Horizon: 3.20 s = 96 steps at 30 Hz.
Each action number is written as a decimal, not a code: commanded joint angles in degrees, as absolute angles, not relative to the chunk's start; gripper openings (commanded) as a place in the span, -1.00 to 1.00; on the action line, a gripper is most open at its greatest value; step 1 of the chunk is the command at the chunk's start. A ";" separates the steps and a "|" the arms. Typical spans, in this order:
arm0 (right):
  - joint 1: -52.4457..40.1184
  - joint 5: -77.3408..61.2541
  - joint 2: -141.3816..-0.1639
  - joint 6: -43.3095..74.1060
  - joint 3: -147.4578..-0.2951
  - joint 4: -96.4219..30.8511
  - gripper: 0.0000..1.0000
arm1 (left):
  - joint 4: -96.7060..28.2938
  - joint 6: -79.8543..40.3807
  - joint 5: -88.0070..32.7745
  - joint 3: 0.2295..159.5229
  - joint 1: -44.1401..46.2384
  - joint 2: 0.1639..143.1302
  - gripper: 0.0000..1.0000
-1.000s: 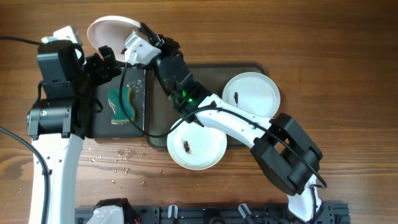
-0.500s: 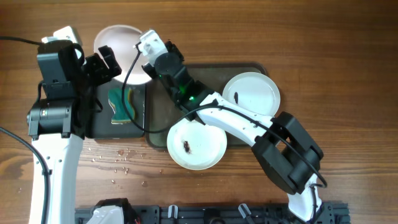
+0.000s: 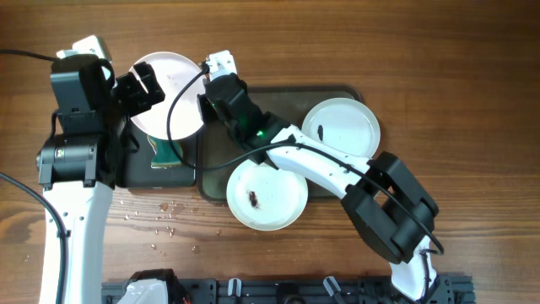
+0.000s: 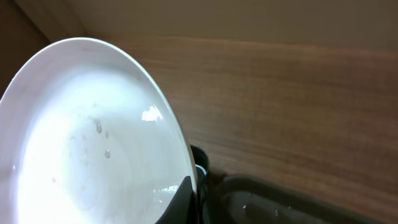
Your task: Clean dirty plates on tray and stack at the side
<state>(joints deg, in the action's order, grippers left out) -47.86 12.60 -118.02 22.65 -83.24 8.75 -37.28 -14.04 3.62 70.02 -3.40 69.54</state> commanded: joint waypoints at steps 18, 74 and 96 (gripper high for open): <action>-17.47 5.13 -110.76 34.68 -84.20 -16.21 -0.91 | -37.28 -13.89 4.16 69.97 -3.66 69.49 1.00; 13.76 -20.93 -110.78 4.67 -83.88 -59.59 0.02 | -37.28 -13.89 4.16 69.97 -3.66 69.49 1.00; -3.99 -3.60 -110.78 9.41 -78.96 -57.17 -0.29 | -37.28 -13.89 4.16 69.97 -3.66 69.49 1.00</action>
<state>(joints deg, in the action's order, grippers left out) -3.05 -10.15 -112.14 7.49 -79.61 -57.36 -37.28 -14.04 3.62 70.02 -3.40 69.54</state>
